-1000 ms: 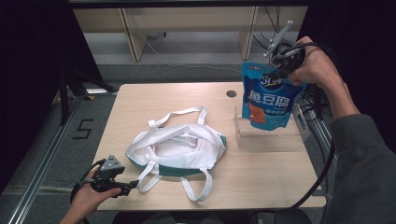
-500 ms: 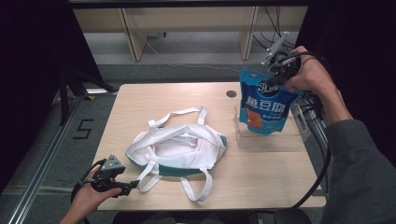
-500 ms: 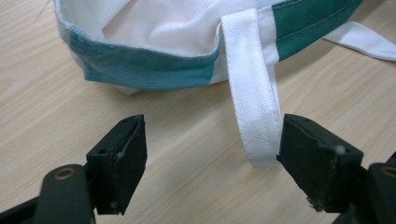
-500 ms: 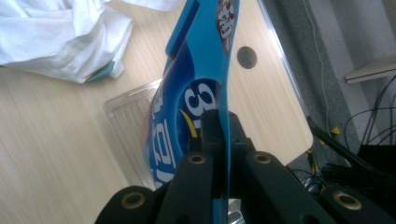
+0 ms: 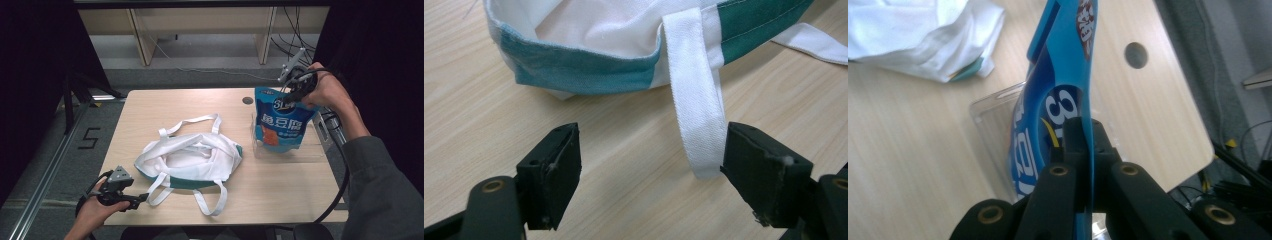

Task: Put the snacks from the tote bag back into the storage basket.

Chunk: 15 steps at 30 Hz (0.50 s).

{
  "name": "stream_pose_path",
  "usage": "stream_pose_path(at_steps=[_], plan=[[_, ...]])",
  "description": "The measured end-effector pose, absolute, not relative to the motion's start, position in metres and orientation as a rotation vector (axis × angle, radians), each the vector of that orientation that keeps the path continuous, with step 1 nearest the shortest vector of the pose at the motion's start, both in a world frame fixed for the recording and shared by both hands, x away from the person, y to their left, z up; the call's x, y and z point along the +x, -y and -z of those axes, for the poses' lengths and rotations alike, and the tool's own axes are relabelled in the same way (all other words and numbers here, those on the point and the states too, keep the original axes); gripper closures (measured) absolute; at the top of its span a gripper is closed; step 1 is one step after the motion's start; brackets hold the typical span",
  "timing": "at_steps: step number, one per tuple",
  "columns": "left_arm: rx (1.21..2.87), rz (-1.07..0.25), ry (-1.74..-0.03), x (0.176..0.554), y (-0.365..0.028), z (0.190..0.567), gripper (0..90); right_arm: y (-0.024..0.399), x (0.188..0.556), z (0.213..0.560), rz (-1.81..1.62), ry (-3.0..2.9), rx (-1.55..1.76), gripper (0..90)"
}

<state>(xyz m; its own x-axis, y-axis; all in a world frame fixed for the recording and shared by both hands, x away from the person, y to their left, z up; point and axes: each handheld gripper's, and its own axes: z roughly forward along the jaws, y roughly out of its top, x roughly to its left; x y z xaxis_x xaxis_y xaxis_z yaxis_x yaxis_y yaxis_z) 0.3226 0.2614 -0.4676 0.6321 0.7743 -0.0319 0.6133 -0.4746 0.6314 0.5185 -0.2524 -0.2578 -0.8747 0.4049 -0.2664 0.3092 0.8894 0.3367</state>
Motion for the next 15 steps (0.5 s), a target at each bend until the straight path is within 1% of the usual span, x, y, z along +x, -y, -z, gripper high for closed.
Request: stream_pose_path(at_steps=[3, 10, 11, 12, 14, 15], plan=[[2.245, -0.34, -1.079, 0.323, -0.261, 0.468, 22.7, 0.256, 0.518, 0.266, -0.404, -2.724, 0.544, 90.0], [2.236, -0.359, -1.072, 0.323, -0.26, 0.469, 22.7, 0.266, 0.514, 0.266, -0.449, -2.698, 0.596, 89.7], [2.236, -0.36, -1.072, 0.322, -0.261, 0.469, 22.7, 0.27, 0.513, 0.267, -0.492, -2.677, 0.634, 83.9], [2.236, -0.36, -1.072, 0.322, -0.261, 0.469, 22.8, 0.27, 0.513, 0.267, -0.492, -2.677, 0.634, 83.9], [2.241, -0.357, -1.074, 0.323, -0.261, 0.468, 22.7, 0.272, 0.511, 0.268, -0.527, -2.624, 0.704, 76.4], [2.235, -0.361, -1.074, 0.322, -0.261, 0.469, 22.7, 0.273, 0.509, 0.267, -0.532, -2.602, 0.729, 70.8]])
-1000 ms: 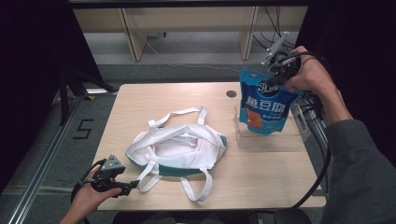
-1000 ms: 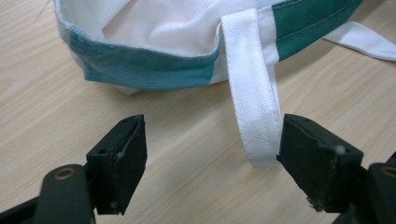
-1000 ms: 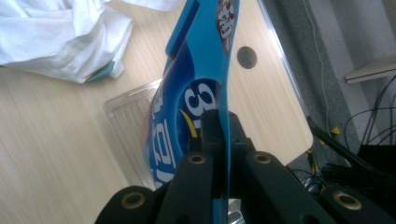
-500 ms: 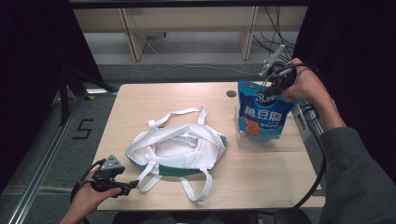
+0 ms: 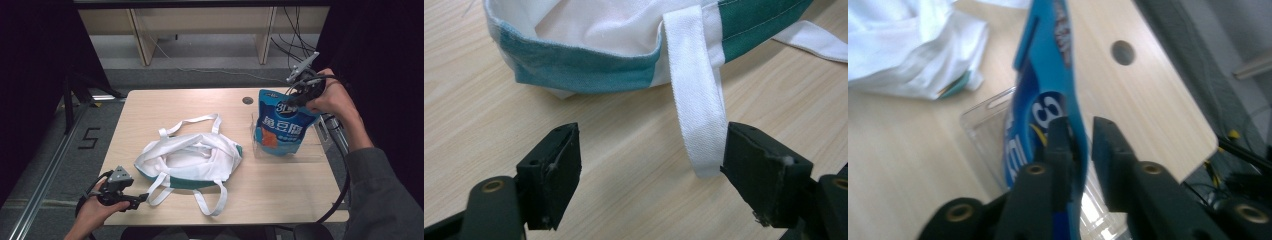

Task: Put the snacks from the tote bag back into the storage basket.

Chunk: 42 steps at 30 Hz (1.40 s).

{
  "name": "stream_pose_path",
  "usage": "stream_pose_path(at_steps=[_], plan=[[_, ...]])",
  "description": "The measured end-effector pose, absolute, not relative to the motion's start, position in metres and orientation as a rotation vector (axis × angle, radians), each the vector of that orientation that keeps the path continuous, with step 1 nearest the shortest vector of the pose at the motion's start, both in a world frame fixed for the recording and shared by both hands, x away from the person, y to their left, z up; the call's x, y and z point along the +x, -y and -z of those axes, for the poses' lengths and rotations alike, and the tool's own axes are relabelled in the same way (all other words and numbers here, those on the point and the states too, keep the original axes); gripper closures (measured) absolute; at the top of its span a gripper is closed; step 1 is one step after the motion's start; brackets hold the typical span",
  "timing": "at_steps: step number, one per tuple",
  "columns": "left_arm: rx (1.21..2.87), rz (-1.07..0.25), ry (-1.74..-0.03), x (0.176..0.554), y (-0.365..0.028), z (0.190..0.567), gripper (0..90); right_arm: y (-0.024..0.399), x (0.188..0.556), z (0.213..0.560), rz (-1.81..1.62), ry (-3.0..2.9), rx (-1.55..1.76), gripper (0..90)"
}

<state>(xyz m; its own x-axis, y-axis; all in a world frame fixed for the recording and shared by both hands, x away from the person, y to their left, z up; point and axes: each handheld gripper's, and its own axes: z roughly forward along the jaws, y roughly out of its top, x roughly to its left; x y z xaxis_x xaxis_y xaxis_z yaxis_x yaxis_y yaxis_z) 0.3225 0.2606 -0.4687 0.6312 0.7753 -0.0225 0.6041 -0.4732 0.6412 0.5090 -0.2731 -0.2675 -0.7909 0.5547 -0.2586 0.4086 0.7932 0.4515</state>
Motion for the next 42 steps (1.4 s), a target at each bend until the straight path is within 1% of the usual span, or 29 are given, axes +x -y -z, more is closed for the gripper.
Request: stream_pose_path(at_steps=[2, 4, 7, 9, 14, 24, 25, 27, 31, 35, 37, 39, 41, 42], plan=[[2.237, -0.358, -1.072, 0.322, -0.26, 0.469, 22.7, 0.273, 0.505, 0.267, -0.541, -2.527, 0.803, 58.1], [2.239, -0.361, -1.072, 0.322, -0.26, 0.469, 22.7, 0.277, 0.501, 0.264, -0.572, -2.463, 0.855, 48.7], [2.239, -0.359, -1.071, 0.322, -0.26, 0.469, 22.7, 0.285, 0.482, 0.26, -0.732, -2.272, 1.021, 38.4], [2.237, -0.359, -1.073, 0.322, -0.26, 0.469, 22.7, 0.287, 0.479, 0.26, -0.744, -2.253, 1.032, 37.5], [2.257, -0.334, -1.073, 0.322, -0.26, 0.468, 22.7, 0.301, 0.456, 0.268, -0.833, -2.166, 1.095, 35.0], [2.252, -0.321, -1.081, 0.322, -0.261, 0.468, 22.7, 0.315, 0.434, 0.285, -0.861, -2.113, 1.151, 34.0], [2.231, -0.35, -1.086, 0.321, -0.26, 0.47, 22.8, 0.318, 0.432, 0.288, -0.856, -2.108, 1.148, 33.6], [2.24, -0.363, -1.074, 0.322, -0.261, 0.47, 22.7, 0.32, 0.427, 0.294, -0.884, -2.068, 1.194, 32.0], [2.242, -0.358, -1.074, 0.321, -0.261, 0.469, 22.8, 0.323, 0.419, 0.305, -0.905, -2.039, 1.229, 31.5], [2.241, -0.367, -1.066, 0.321, -0.26, 0.468, 22.8, 0.328, 0.414, 0.315, -0.889, -2.071, 1.233, 31.6], [2.246, -0.368, -1.064, 0.32, -0.26, 0.468, 22.8, 0.328, 0.412, 0.318, -0.918, -2.038, 1.294, 32.2], [2.234, -0.352, -1.063, 0.32, -0.259, 0.467, 22.8, 0.33, 0.41, 0.322, -0.908, -2.056, 1.292, 32.8], [2.231, -0.353, -1.064, 0.319, -0.26, 0.467, 22.7, 0.329, 0.408, 0.325, -0.921, -2.045, 1.338, 34.8], [2.231, -0.353, -1.064, 0.319, -0.26, 0.467, 22.7, 0.332, 0.407, 0.325, -0.887, -2.08, 1.365, 37.3]])
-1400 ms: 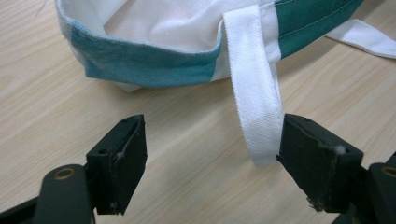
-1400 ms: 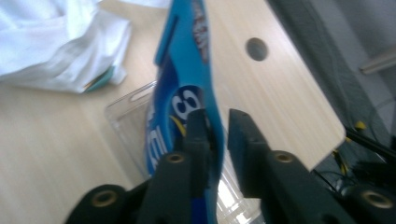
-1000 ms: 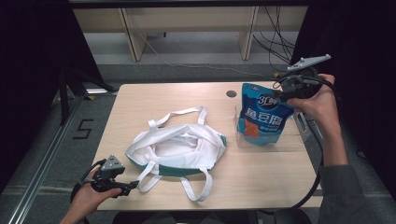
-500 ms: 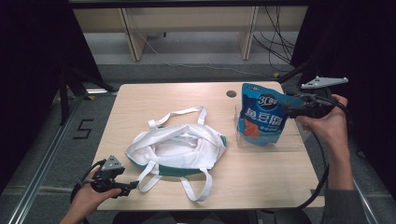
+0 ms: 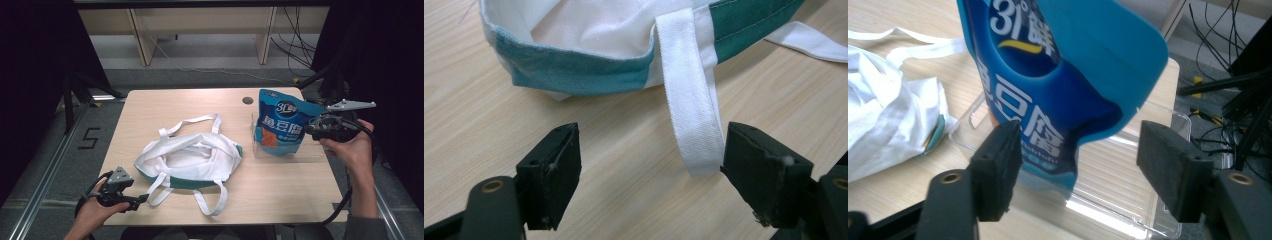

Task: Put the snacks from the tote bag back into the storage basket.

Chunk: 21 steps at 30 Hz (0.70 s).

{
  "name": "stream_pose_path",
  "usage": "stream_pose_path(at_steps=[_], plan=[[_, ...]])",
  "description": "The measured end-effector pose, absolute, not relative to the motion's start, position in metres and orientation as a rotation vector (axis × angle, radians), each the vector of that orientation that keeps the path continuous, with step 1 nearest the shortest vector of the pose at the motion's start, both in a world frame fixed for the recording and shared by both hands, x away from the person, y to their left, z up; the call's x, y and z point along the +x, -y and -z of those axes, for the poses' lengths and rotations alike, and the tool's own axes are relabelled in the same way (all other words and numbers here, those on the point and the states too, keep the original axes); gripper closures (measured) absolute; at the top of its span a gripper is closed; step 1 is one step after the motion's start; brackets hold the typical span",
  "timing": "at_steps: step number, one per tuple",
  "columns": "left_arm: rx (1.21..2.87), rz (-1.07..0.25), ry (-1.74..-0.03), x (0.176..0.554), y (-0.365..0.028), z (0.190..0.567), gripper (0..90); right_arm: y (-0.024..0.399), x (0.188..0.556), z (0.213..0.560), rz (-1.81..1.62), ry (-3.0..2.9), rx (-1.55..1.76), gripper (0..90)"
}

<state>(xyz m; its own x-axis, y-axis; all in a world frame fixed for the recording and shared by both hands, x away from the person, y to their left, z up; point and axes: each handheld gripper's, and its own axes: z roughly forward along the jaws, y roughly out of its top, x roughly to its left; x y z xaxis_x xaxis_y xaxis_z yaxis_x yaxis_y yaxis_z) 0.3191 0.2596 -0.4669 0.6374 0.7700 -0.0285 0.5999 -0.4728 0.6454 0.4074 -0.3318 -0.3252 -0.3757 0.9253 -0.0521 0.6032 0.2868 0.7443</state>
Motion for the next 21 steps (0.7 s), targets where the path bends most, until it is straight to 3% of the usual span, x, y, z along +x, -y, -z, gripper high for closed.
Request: stream_pose_path(at_steps=[5, 6, 7, 11, 14, 21], plan=[[2.243, -0.367, -1.054, 0.319, -0.261, 0.466, 22.6, 0.337, 0.41, 0.333, -0.886, -2.083, 1.329, 46.5], [2.241, -0.367, -1.055, 0.319, -0.26, 0.466, 22.5, 0.341, 0.412, 0.336, -0.897, -2.081, 1.324, 56.2], [2.243, -0.367, -1.054, 0.32, -0.26, 0.466, 22.5, 0.341, 0.412, 0.336, -0.897, -2.081, 1.324, 56.2], [2.242, -0.368, -1.055, 0.319, -0.26, 0.466, 22.4, 0.345, 0.41, 0.341, -0.892, -2.137, 1.378, 78.0], [2.232, -0.355, -1.069, 0.319, -0.259, 0.467, 22.4, 0.345, 0.412, 0.346, -0.892, -2.184, 1.369, 88.4], [2.235, -0.353, -1.068, 0.319, -0.259, 0.467, 22.4, 0.338, 0.422, 0.355, -0.889, -2.205, 1.333, 88.9]])
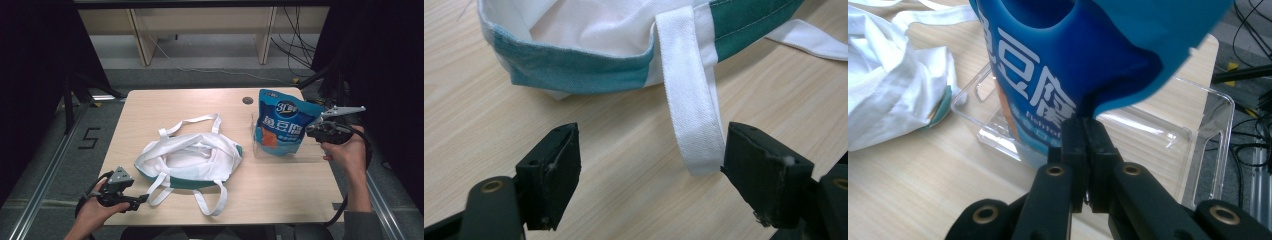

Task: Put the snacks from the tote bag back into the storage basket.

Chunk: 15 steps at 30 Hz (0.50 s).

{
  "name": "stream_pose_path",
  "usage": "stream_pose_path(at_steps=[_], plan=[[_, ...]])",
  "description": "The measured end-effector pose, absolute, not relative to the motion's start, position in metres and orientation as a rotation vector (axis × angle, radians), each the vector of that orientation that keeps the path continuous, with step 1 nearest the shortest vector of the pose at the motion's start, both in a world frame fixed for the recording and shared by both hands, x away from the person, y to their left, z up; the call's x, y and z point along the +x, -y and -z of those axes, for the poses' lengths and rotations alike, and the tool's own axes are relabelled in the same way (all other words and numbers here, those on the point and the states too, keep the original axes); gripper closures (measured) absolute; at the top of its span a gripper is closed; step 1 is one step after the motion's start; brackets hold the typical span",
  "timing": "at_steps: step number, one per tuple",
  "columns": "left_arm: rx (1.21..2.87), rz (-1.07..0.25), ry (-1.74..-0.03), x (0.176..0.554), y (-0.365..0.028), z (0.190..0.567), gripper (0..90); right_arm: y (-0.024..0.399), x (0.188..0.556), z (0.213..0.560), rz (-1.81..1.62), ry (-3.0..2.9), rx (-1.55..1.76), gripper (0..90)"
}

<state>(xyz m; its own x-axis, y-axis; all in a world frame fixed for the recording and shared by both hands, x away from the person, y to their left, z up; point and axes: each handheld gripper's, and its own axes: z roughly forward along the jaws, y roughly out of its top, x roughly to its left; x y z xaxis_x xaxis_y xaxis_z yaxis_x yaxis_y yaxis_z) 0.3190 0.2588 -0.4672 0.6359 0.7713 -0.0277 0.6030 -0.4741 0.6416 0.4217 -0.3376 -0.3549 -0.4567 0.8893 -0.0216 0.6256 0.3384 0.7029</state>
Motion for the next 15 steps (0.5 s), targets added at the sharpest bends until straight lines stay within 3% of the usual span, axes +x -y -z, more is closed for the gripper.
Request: stream_pose_path(at_steps=[15], plan=[[2.27, -0.335, -1.048, 0.319, -0.259, 0.466, 22.4, 0.343, 0.442, 0.375, -0.861, -2.111, 1.266, 88.9]])
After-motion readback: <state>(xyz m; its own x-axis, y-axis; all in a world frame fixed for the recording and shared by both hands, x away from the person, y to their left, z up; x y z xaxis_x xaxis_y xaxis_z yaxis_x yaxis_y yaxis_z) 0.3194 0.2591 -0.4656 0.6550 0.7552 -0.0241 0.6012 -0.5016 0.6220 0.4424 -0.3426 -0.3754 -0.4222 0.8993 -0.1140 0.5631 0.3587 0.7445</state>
